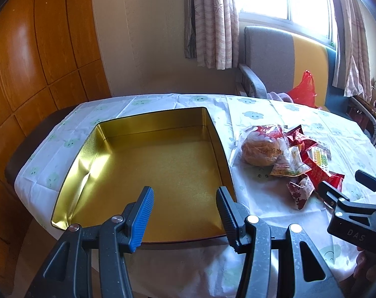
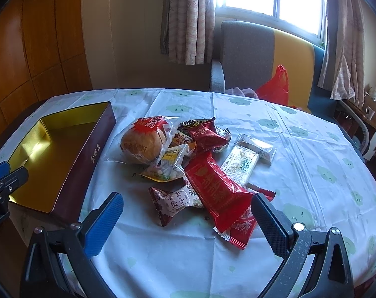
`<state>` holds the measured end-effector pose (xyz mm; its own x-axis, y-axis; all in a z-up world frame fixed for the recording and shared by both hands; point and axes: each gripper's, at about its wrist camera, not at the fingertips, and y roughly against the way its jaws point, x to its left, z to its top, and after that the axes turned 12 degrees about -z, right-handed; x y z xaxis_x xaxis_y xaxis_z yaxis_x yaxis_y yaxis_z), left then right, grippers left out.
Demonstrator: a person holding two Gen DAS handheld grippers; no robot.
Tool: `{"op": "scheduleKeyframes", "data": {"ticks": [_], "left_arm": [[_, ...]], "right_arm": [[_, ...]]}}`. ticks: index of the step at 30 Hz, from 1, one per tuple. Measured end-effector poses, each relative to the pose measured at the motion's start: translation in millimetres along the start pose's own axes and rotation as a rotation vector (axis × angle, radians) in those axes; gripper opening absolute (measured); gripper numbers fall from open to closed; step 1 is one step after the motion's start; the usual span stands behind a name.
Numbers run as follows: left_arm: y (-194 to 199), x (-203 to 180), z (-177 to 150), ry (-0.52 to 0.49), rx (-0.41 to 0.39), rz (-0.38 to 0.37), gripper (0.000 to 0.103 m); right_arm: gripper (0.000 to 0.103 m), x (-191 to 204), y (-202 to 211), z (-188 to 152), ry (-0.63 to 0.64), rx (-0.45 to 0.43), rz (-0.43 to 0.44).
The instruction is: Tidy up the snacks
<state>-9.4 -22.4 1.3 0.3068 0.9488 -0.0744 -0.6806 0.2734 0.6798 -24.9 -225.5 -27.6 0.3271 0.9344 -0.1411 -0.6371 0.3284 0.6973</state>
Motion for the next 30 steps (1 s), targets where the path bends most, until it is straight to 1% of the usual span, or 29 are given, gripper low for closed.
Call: {"op": "scheduleKeyframes", "data": {"ticks": [3, 11, 15, 30], "left_arm": [[0.9, 0.4, 0.0, 0.007, -0.001, -0.018, 0.053], [3.2, 0.9, -0.4, 0.014, -0.004, -0.032, 0.053], [5.2, 1.5, -0.1, 0.014, -0.009, -0.045, 0.059], [8.9, -7.3, -0.2, -0.014, -0.017, -0.083, 0.060]], "right_arm": [[0.103, -0.3, 0.1, -0.6, -0.002, 0.004, -0.001], [0.103, -0.1, 1.6, -1.5, 0.003, 0.001, -0.004], [0.103, 0.8, 2.5, -2.0, 0.006, 0.000, -0.008], [0.103, -1.9, 3.3, -4.6, 0.002, 0.004, -0.016]]}}
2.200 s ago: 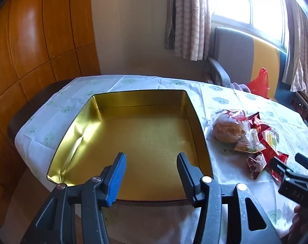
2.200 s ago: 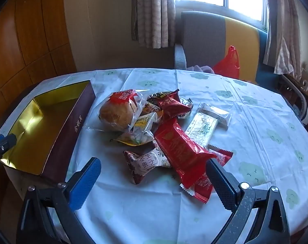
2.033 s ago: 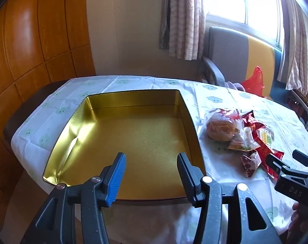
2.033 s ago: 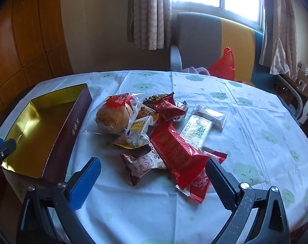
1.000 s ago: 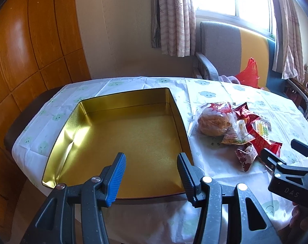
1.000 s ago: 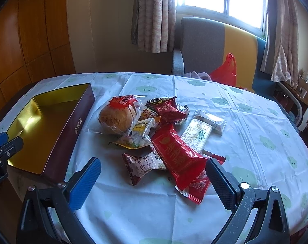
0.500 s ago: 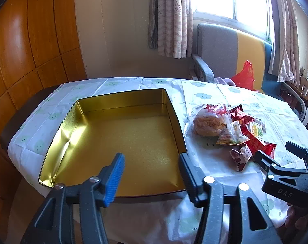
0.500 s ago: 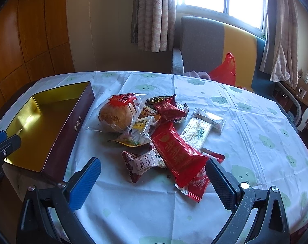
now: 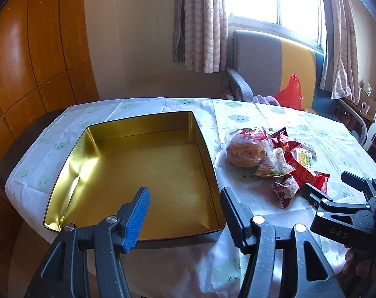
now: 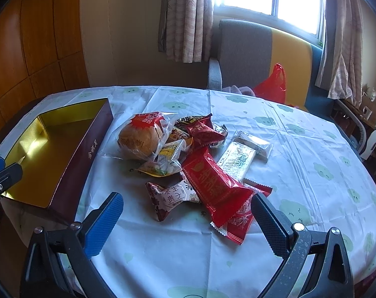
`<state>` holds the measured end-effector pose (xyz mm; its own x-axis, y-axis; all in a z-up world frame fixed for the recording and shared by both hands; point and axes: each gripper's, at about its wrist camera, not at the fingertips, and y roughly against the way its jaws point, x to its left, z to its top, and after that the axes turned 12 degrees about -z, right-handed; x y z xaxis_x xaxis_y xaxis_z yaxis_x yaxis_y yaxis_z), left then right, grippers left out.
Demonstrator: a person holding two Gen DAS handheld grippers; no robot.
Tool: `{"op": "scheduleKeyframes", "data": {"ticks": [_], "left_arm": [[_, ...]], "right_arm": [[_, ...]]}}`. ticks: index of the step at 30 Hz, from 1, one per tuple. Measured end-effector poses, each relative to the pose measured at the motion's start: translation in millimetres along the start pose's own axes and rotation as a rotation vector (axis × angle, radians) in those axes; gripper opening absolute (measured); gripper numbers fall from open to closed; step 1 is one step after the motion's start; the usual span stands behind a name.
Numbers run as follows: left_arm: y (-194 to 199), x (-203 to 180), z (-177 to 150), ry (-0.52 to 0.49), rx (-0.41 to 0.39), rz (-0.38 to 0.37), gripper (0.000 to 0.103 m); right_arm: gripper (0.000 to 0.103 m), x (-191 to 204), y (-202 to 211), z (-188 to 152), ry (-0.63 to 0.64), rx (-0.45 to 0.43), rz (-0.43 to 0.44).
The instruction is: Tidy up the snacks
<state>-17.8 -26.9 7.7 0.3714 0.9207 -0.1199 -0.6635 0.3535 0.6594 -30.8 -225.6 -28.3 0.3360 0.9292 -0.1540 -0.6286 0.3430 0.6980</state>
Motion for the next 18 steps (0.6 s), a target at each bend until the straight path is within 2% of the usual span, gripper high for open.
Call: {"op": "scheduleKeyframes", "data": {"ticks": [11, 16, 18], "left_arm": [[-0.6, -6.2, -0.4, -0.020, 0.007, -0.018, 0.065], [-2.6, -7.6, -0.6, -0.023, 0.013, -0.021, 0.073], [-4.6, -7.0, -0.4, -0.019, 0.022, -0.030, 0.073]], "right_arm": [[0.103, -1.7, -3.1, -2.5, -0.003, 0.009, -0.002], [0.103, -3.9, -7.8, -4.4, -0.009, 0.027, -0.001], [0.103, -5.2, -10.1, -5.3, -0.012, 0.034, 0.001]]}}
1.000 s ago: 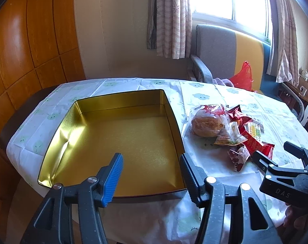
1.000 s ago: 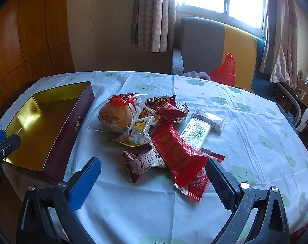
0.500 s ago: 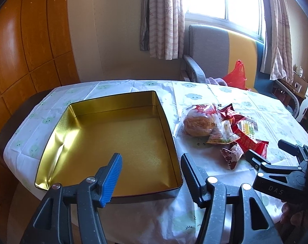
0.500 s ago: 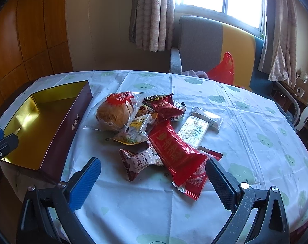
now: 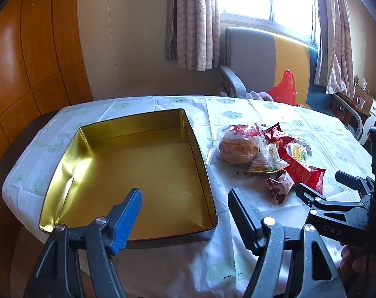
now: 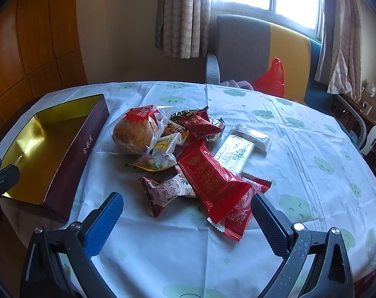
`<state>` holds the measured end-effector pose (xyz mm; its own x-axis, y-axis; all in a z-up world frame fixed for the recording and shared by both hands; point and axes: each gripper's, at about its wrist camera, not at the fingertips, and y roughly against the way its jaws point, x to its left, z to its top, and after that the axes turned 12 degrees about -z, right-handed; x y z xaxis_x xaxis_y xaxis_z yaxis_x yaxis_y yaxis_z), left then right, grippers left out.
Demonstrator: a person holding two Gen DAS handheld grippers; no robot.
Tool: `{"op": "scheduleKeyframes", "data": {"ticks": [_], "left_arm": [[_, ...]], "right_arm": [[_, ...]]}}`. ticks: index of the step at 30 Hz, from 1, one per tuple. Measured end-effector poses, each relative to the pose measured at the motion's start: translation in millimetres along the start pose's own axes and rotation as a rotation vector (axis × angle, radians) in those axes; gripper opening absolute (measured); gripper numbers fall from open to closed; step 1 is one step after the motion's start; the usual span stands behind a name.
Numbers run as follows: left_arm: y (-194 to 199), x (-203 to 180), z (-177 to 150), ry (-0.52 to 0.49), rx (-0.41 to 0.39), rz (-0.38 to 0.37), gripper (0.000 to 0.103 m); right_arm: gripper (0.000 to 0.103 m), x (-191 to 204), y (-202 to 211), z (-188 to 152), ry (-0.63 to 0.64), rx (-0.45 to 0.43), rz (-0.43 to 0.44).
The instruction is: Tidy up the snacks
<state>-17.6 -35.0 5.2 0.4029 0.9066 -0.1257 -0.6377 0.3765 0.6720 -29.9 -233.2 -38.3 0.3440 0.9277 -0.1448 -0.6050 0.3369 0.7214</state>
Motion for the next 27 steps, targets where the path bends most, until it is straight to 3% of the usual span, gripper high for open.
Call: {"op": "scheduleKeyframes", "data": {"ticks": [5, 18, 27], "left_arm": [[-3, 0, 1, 0.002, 0.004, -0.022, 0.080], [-25, -8, 25, -0.043, 0.078, -0.080, 0.077], [-55, -38, 50, -0.179, 0.114, -0.066, 0.076]], "right_arm": [[0.103, -10, -8, -3, -0.026, 0.030, 0.007], [0.103, -44, -31, -27, -0.048, 0.136, 0.012], [0.103, -52, -44, -39, -0.046, 0.166, 0.015]]}}
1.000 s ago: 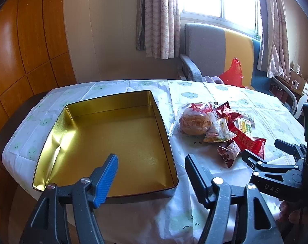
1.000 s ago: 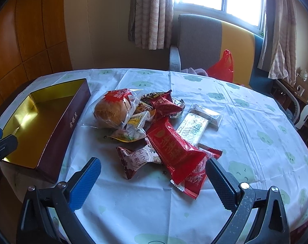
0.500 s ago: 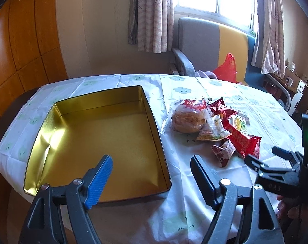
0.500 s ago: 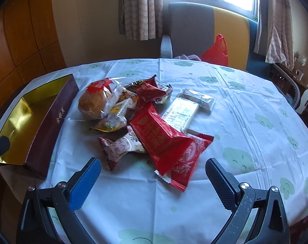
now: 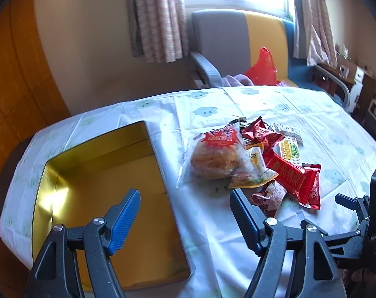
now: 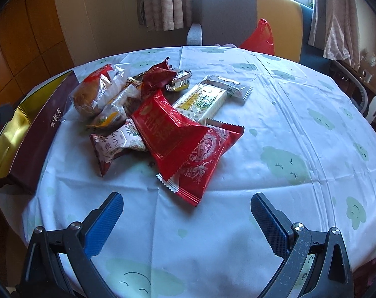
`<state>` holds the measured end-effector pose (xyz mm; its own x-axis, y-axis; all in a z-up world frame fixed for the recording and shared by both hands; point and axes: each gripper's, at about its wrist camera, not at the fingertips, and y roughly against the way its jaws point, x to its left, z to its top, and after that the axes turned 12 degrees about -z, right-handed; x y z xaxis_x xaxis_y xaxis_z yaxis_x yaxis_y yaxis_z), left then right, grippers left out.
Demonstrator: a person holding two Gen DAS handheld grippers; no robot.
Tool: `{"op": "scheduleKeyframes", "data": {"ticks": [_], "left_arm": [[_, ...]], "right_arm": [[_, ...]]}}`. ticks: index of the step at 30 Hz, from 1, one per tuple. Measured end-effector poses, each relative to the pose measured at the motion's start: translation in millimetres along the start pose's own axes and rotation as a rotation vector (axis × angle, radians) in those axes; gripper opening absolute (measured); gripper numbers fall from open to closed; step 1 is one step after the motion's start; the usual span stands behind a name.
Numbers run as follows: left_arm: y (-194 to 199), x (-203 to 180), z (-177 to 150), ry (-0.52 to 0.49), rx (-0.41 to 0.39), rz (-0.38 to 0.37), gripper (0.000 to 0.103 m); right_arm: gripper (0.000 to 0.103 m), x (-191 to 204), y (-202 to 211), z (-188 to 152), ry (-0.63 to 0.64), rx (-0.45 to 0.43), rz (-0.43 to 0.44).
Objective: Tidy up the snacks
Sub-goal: 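Reach the left tool to the bagged bread roll and grasp it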
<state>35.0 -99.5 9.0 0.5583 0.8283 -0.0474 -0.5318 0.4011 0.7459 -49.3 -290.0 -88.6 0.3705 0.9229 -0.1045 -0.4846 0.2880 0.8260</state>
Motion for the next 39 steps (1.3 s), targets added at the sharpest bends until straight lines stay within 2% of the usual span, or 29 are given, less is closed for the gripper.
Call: {"op": "scheduleKeyframes", "data": {"ticks": [7, 17, 23, 27, 31, 39], "left_arm": [[-12, -17, 9, -0.085, 0.024, -0.025, 0.076], [-25, -28, 15, -0.187, 0.037, -0.046, 0.076], [-32, -24, 18, -0.330, 0.044, -0.096, 0.076], [-50, -6, 23, -0.385, 0.118, -0.185, 0.076], [-72, 2, 29, -0.476, 0.193, -0.216, 0.076], [-118, -21, 49, -0.698, 0.336, -0.301, 0.076]], "right_arm": [[0.103, -2, -12, -5, -0.004, 0.035, 0.023], [0.103, 3, -17, -6, 0.050, 0.011, -0.002], [0.103, 0, -19, -5, 0.055, 0.015, 0.024], [0.103, 1, -19, -5, 0.063, 0.014, 0.026], [0.103, 0, -19, -4, 0.072, 0.008, 0.032], [0.103, -1, -20, -3, 0.102, 0.004, 0.057]]}}
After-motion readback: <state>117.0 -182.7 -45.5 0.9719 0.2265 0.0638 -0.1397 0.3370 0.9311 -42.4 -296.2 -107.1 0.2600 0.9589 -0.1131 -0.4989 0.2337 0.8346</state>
